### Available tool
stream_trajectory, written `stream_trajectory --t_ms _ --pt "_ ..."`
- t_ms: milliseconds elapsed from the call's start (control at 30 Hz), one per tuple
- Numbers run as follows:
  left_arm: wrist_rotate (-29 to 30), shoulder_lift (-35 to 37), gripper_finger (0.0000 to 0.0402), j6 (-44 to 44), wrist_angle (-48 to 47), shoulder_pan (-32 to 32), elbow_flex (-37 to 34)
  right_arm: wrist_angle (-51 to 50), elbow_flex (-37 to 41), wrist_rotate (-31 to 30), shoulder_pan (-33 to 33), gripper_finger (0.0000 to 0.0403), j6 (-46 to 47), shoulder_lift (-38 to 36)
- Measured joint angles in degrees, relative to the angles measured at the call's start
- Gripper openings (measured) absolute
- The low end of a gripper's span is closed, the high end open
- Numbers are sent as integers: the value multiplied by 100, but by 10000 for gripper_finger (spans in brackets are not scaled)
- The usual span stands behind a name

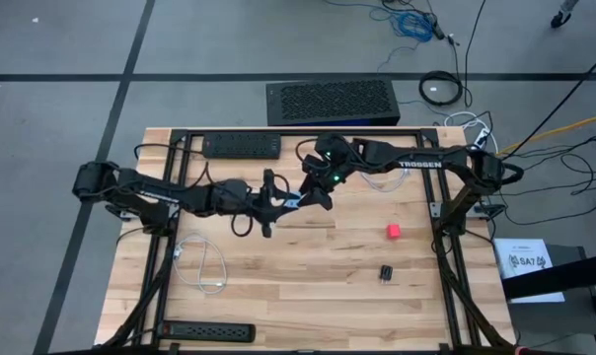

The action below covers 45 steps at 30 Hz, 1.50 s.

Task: Insert USB
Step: Insert the light blue charger adapter into the top left black outlet extension

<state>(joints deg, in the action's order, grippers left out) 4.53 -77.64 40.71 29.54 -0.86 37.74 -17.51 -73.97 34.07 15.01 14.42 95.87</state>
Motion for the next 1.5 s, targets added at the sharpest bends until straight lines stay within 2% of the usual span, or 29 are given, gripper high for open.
stream_trajectory --t_ms 200,367,500,567,667,800,1000,1067,1200,1267,1367,1500 --pt "-472 167 124 -582 -117 -418 21 -27 0 -244 6 219 -305 -196" --pt "-844 438 123 -1083 -619 -951 -9 -414 1 -585 -15 224 -721 -650" --pt "-819 664 123 -1106 -1291 -1507 -10 -786 -11 -1034 -25 216 -881 -972" --pt "-580 681 123 -1079 -1741 -1829 4 -958 0 -1272 -28 210 -955 -1044" --pt "-67 598 123 -1066 -2361 -2379 -20 -1104 -7 -1642 -77 194 -1104 -1122" --pt "178 425 123 -1148 -2429 -3040 2 -1133 176 -2161 -114 152 -1259 -1056" --pt "199 -179 123 -1120 -2612 -3859 228 -880 422 -2222 -123 72 -1266 -996" --pt "-249 -444 123 -1104 -2809 -4046 344 -699 495 -2236 -116 51 -1293 -996" --pt "-1880 -862 123 -1196 -2714 -4276 684 -641 505 -2243 -114 25 -1354 -996" --pt "-2396 -1047 123 -1274 -2742 -4351 834 -643 507 -2242 -116 20 -1395 -996" --pt "-2801 -1226 123 -1303 -2749 -4526 978 -650 507 -2235 -114 20 -1416 -996" --pt "-2874 -1396 123 -1302 -2704 -4760 1025 -663 507 -2235 -114 22 -1556 -996"
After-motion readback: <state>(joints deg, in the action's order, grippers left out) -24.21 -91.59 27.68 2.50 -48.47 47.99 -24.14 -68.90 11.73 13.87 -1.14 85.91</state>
